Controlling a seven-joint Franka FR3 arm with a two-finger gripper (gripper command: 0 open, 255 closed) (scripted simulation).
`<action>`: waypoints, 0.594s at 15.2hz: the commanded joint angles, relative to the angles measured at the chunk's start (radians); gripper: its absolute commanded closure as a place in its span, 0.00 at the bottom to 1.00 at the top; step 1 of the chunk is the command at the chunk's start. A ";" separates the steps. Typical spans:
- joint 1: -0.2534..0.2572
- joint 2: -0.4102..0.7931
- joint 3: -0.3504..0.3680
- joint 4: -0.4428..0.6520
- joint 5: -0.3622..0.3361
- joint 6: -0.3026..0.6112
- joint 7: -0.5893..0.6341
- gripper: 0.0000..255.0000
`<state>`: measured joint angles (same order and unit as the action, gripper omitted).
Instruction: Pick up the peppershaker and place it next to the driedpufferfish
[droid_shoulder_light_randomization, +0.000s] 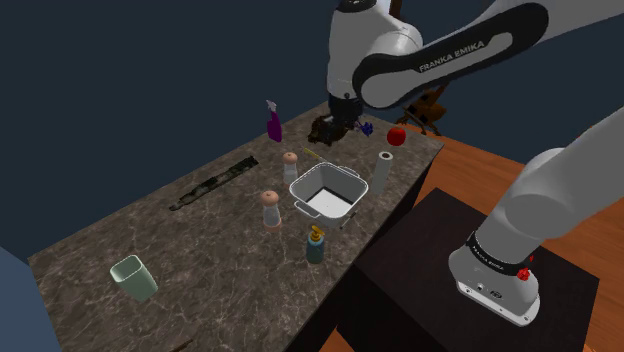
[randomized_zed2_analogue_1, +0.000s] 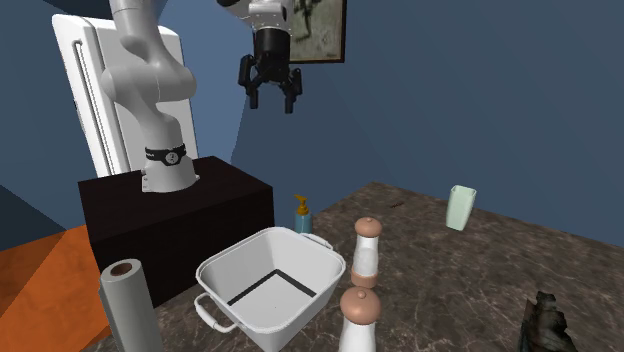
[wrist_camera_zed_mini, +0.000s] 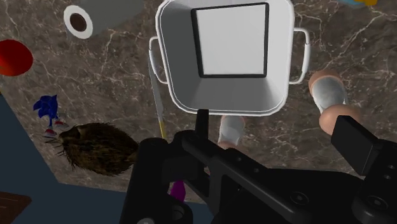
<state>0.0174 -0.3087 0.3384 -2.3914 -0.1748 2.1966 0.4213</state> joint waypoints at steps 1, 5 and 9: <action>-0.004 0.064 0.032 0.012 -0.032 0.042 0.058 0.00; -0.014 0.219 0.081 0.064 -0.134 0.111 0.181 0.00; -0.003 0.386 0.103 0.142 -0.266 0.150 0.315 0.00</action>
<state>0.0087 0.0300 0.4361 -2.2735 -0.4025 2.3384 0.6970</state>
